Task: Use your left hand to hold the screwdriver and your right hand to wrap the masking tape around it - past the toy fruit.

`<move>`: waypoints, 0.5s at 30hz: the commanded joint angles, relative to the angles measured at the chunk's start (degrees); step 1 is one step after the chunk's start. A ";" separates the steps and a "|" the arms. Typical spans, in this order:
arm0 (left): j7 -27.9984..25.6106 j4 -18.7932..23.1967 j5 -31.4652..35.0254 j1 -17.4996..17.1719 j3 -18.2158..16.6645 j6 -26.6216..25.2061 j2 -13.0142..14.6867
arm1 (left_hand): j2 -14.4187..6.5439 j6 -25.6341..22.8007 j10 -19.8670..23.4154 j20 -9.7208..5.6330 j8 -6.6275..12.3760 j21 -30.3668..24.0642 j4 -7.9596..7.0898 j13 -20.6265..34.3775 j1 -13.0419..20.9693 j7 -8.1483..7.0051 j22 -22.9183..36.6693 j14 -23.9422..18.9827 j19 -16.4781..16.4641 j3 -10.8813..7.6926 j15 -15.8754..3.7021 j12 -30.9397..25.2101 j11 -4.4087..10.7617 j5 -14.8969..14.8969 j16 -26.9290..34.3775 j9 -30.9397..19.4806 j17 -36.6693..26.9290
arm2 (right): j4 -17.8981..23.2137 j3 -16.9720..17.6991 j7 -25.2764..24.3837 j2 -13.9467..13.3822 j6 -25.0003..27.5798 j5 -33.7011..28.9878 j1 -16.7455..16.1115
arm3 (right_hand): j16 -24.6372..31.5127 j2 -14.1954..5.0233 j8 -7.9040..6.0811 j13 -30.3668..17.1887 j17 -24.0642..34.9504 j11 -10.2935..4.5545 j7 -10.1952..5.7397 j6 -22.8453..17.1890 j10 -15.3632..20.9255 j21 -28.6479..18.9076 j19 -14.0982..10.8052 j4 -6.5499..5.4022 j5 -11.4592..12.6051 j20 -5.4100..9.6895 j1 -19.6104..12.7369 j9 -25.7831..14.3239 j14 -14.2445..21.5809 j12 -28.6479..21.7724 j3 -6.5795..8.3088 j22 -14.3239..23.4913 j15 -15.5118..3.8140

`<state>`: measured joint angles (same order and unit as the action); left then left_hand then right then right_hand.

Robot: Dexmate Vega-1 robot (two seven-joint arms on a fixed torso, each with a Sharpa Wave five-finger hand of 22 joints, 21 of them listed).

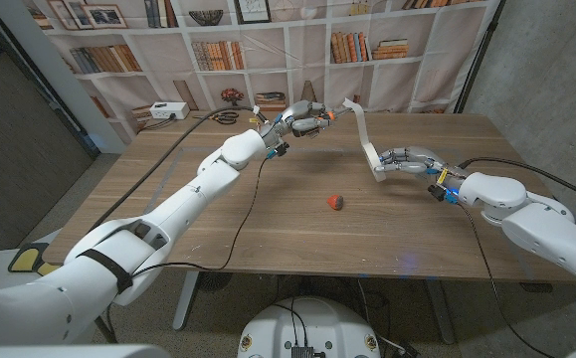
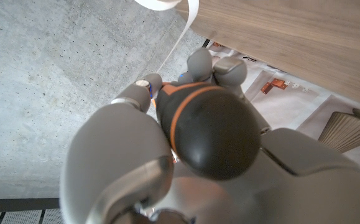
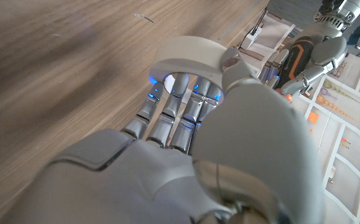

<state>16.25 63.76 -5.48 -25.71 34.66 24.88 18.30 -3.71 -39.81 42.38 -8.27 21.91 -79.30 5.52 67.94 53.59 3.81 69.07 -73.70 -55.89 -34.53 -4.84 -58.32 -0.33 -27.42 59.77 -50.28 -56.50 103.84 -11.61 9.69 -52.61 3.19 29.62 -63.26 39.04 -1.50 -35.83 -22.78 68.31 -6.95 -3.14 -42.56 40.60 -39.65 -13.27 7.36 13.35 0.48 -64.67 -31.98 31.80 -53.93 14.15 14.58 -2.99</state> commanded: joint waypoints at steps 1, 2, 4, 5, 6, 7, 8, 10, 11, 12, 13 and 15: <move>5.77 -0.45 -5.07 0.49 -0.81 -2.87 -0.73 | -3.44 -0.71 0.05 -4.08 0.27 0.01 -13.31 0.21 -1.75 -0.11 0.06 -5.69 -0.41 -13.91 -5.92 -0.38 0.45 0.18 0.65 0.01 -0.42 | -7.20 -6.02 -0.92 4.59 -2.59 -1.12 7.20 | 0.42 -9.92 -6.27 -24.60 0.16 -0.31 0.18 -0.16 0.22 -0.53 0.10 -8.12 0.34 0.12 6.30 -3.66 -0.13 -0.97 8.58 0.08 -8.58; 6.11 -0.66 -5.28 0.59 -0.84 -2.82 -0.81 | -3.43 -0.72 0.06 -4.06 0.36 -0.11 -13.32 0.13 -1.77 -0.13 0.19 -5.36 -0.49 -13.88 -5.86 -0.36 0.44 0.20 0.27 -0.09 0.03 | -7.80 -6.60 -0.62 4.89 -2.72 -1.23 7.89 | 0.49 -9.92 -6.30 -24.53 0.23 -0.31 0.14 -0.19 0.26 -0.57 0.10 -8.09 0.34 0.08 6.26 -3.63 -0.09 -0.96 8.60 0.06 -8.58; 6.73 -0.84 -5.59 0.73 -0.88 -2.85 -0.86 | -3.46 -0.67 -0.12 -4.08 0.34 -0.02 -13.29 0.51 -1.78 -0.13 0.03 -5.52 -0.46 -13.87 -5.83 -0.60 0.44 0.25 0.42 -0.01 -0.02 | -8.84 -7.78 -0.14 5.43 -2.59 -1.47 9.28 | 0.53 -9.91 -6.31 -24.54 0.23 -0.37 0.28 -0.19 0.25 -0.67 0.10 -8.07 0.34 0.05 6.25 -3.56 -0.11 -1.00 8.61 0.03 -8.56; 7.07 -0.93 -5.88 0.76 -0.95 -2.95 -0.93 | -3.47 -0.63 0.05 -4.10 0.43 -0.01 -13.28 0.04 -1.78 -0.14 0.01 -5.59 -0.46 -13.90 -5.89 -0.39 0.41 0.25 0.59 -0.14 -0.21 | -9.44 -8.32 0.05 5.81 -2.62 -1.51 9.93 | 0.50 -9.94 -6.30 -24.45 0.19 -0.39 0.17 -0.19 0.29 -0.69 0.14 -8.08 0.34 0.12 6.24 -3.52 -0.16 -0.99 8.63 0.02 -8.57; 7.48 -0.99 -6.20 0.81 -1.01 -3.10 -0.97 | -3.47 -0.69 -0.09 -4.10 0.44 -0.13 -13.28 0.31 -1.79 -0.17 0.16 -5.52 -0.49 -13.91 -5.91 -0.51 0.39 0.25 0.56 -0.08 -0.19 | -10.09 -8.79 0.14 6.31 -2.63 -1.41 10.53 | 0.49 -9.93 -6.30 -24.54 0.14 -0.38 0.19 -0.21 0.21 -0.74 0.16 -8.12 0.33 0.17 6.28 -3.44 -0.16 -1.04 8.60 0.01 -8.56; 7.99 -1.18 -6.52 0.92 -1.05 -3.17 -1.04 | -3.45 -0.70 -0.07 -4.09 0.47 -0.03 -13.28 0.27 -1.81 -0.19 0.00 -5.58 -0.47 -13.89 -5.85 -0.54 0.35 0.28 0.61 -0.06 -0.15 | -10.94 -9.35 0.45 6.78 -2.92 -1.49 11.22 | 0.58 -9.92 -6.29 -24.54 0.20 -0.35 0.21 -0.22 0.21 -0.79 0.17 -8.12 0.32 0.11 6.29 -3.37 -0.12 -1.07 8.59 -0.01 -8.49; 8.21 -1.29 -6.65 0.98 -1.08 -3.21 -1.08 | -3.41 -0.68 -0.11 -4.09 0.44 0.02 -13.28 0.20 -1.84 -0.18 -0.09 -5.34 -0.47 -13.85 -5.79 -0.51 0.37 0.31 0.30 0.01 0.24 | -11.77 -9.88 0.62 7.29 -3.16 -1.58 11.88 | 0.66 -9.92 -6.30 -24.52 0.28 -0.36 0.23 -0.22 0.22 -0.84 0.16 -8.09 0.33 0.09 6.25 -3.35 -0.07 -1.07 8.62 -0.02 -8.49; 8.88 -1.49 -7.11 1.13 -1.19 -3.49 -1.15 | -3.49 -0.63 -0.03 -4.08 0.46 -0.16 -13.30 -0.02 -1.85 -0.15 0.18 -5.48 -0.51 -13.89 -5.80 -0.43 0.32 0.32 0.42 0.02 0.19 | -13.44 -10.83 0.91 8.39 -3.61 -1.61 13.11 | 0.56 -9.94 -6.35 -24.57 0.16 -0.31 0.18 -0.14 0.20 -0.90 0.19 -8.09 0.33 0.10 6.24 -3.40 -0.19 -1.14 8.64 -0.05 -8.55; 9.23 -1.55 -7.32 1.20 -1.22 -3.69 -1.16 | -3.49 -0.57 0.09 -4.09 0.53 -0.09 -13.27 -0.13 -1.85 -0.15 0.08 -5.62 -0.42 -13.92 -5.91 -0.43 0.39 0.33 0.75 -0.06 -0.16 | -14.34 -11.35 1.21 8.90 -3.95 -1.71 13.77 | 0.64 -9.91 -6.37 -24.52 0.22 -0.32 0.22 -0.20 0.22 -0.93 0.18 -8.07 0.33 0.09 6.23 -3.37 -0.15 -1.12 8.63 -0.05 -8.53; 9.55 -1.60 -7.52 1.24 -1.26 -3.83 -1.17 | -3.52 -0.63 0.04 -4.09 0.53 -0.18 -13.27 0.06 -1.84 -0.11 0.17 -5.58 -0.48 -13.95 -5.95 -0.55 0.31 0.33 0.81 0.01 -0.24 | -15.10 -11.78 1.25 9.43 -4.23 -1.81 14.33 | 0.61 -9.95 -6.37 -24.52 0.18 -0.33 0.19 -0.17 0.21 -0.98 0.22 -8.07 0.33 0.09 6.21 -3.33 -0.20 -1.15 8.67 -0.07 -8.55; 9.91 -1.54 -7.82 1.25 -1.33 -4.12 -1.18 | -3.45 -0.57 -0.02 -4.07 0.52 -0.09 -13.25 0.32 -1.87 -0.11 0.01 -5.57 -0.48 -13.91 -5.88 -0.71 0.34 0.36 0.78 0.03 -0.16 | -15.75 -12.22 1.30 9.89 -4.41 -1.95 14.90 | 0.64 -9.93 -6.40 -24.59 0.20 -0.32 0.20 -0.11 0.06 -1.03 0.23 -8.05 0.33 0.16 6.19 -3.36 -0.21 -1.17 8.68 -0.09 -8.52; 10.48 -1.56 -8.17 1.29 -1.40 -4.46 -1.16 | -3.49 -0.46 0.15 -4.09 0.51 -0.17 -13.24 -0.14 -1.88 -0.11 0.11 -5.52 -0.49 -13.93 -5.90 -0.53 0.26 0.40 0.79 0.10 -0.09 | -17.04 -13.09 1.24 10.78 -4.94 -2.50 16.00 | 0.68 -9.94 -6.53 -24.51 0.19 -0.35 0.17 0.02 0.09 -1.11 0.35 -8.08 0.33 0.20 6.21 -3.53 -0.19 -1.19 8.68 -0.13 -8.62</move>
<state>22.94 62.83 -10.92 -24.96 33.75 22.06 17.43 -3.71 -39.92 42.28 -8.27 21.85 -79.30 5.52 67.93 53.59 3.70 69.01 -73.62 -55.89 -34.53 -4.93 -58.34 -0.43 -27.08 60.08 -50.13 -56.40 94.05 -19.63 9.94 -46.49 0.40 28.32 -53.64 39.32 -1.50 -36.14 -22.77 68.29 -6.88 -3.05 -42.45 40.53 -40.36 -13.26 7.36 13.26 0.47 -64.66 -31.98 31.80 -54.29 14.15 14.31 -2.99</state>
